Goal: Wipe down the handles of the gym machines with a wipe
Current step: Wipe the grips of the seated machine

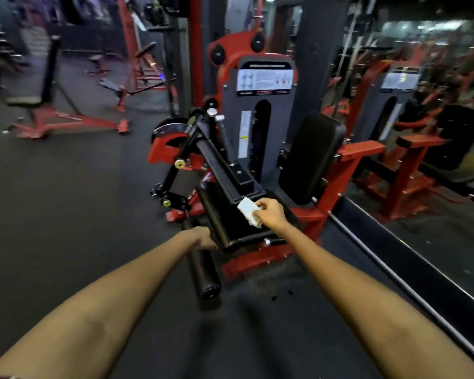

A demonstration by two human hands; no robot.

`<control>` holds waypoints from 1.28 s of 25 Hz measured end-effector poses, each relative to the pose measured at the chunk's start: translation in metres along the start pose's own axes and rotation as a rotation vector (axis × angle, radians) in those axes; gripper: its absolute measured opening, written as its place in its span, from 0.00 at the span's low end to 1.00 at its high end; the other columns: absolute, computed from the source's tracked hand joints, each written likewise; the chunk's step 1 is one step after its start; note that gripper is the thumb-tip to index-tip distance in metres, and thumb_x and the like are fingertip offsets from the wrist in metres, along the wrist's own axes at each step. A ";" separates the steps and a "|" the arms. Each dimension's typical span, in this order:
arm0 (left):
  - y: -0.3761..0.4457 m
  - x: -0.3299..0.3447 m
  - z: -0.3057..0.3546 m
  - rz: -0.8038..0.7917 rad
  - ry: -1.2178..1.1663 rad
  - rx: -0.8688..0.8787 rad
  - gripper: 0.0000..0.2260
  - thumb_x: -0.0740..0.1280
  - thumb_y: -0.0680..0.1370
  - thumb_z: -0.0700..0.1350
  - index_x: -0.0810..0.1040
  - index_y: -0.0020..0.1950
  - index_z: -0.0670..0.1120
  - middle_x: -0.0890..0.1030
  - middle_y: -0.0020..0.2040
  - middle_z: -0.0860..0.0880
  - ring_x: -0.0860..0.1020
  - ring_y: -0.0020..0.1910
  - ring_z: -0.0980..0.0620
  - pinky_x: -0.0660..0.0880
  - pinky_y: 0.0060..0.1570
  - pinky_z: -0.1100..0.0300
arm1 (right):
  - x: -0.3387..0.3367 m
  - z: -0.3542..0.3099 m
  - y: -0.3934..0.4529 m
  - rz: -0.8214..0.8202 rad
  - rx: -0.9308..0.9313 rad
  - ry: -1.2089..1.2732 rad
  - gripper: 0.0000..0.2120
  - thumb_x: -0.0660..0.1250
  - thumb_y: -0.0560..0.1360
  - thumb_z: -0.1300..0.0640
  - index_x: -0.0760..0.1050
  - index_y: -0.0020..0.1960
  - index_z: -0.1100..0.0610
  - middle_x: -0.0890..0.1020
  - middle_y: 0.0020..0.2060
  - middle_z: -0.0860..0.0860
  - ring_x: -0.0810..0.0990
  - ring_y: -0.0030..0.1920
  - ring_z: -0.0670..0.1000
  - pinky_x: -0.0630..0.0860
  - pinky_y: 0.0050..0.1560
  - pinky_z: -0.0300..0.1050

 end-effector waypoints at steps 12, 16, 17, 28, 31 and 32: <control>0.068 -0.066 -0.159 0.092 -0.129 -0.132 0.19 0.62 0.80 0.50 0.73 0.64 0.38 0.75 0.62 0.46 0.73 0.62 0.44 0.69 0.55 0.57 | 0.154 -0.124 0.103 -0.152 -0.116 0.083 0.08 0.67 0.67 0.65 0.80 0.45 0.58 0.78 0.36 0.50 0.74 0.37 0.48 0.66 0.29 0.35; 0.128 -0.111 -0.212 0.151 -0.159 -0.033 0.05 0.65 0.78 0.47 0.76 0.46 0.45 0.78 0.48 0.48 0.76 0.51 0.47 0.72 0.42 0.68 | 0.181 -0.143 0.146 -0.063 -0.030 0.172 0.08 0.65 0.64 0.67 0.74 0.32 0.55 0.79 0.29 0.54 0.76 0.30 0.50 0.79 0.36 0.49; 0.145 -0.120 -0.219 0.145 -0.172 0.004 0.07 0.65 0.78 0.44 0.72 0.40 0.48 0.76 0.41 0.50 0.75 0.46 0.50 0.68 0.34 0.73 | 0.182 -0.142 0.156 -0.015 0.001 0.181 0.08 0.64 0.63 0.67 0.74 0.31 0.55 0.79 0.29 0.55 0.77 0.30 0.52 0.79 0.37 0.52; 0.322 -0.219 -0.221 0.200 -0.080 0.226 0.17 0.69 0.75 0.48 0.72 0.59 0.39 0.74 0.59 0.40 0.74 0.59 0.42 0.71 0.54 0.56 | 0.170 -0.130 0.279 0.357 0.127 0.246 0.04 0.65 0.67 0.65 0.75 0.36 0.58 0.78 0.31 0.51 0.74 0.34 0.50 0.67 0.31 0.37; 0.379 -0.259 -0.214 0.255 -0.012 0.276 0.27 0.70 0.75 0.50 0.66 0.68 0.38 0.67 0.67 0.39 0.69 0.66 0.40 0.67 0.64 0.51 | 0.167 -0.133 0.321 0.448 0.091 0.202 0.04 0.65 0.69 0.66 0.77 0.43 0.61 0.80 0.37 0.55 0.76 0.38 0.51 0.66 0.37 0.38; 0.393 -0.275 -0.211 0.280 -0.019 0.293 0.28 0.70 0.75 0.50 0.65 0.69 0.39 0.66 0.68 0.39 0.68 0.67 0.40 0.66 0.65 0.50 | 0.166 -0.133 0.332 0.476 0.103 0.207 0.06 0.65 0.70 0.66 0.77 0.46 0.62 0.81 0.39 0.55 0.76 0.40 0.52 0.66 0.38 0.37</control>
Point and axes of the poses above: each hand's wrist, its own y-axis towards the middle knuckle, its own x-axis out of the palm, z = x × y, the point moved 8 cm from there along y, towards the middle knuckle
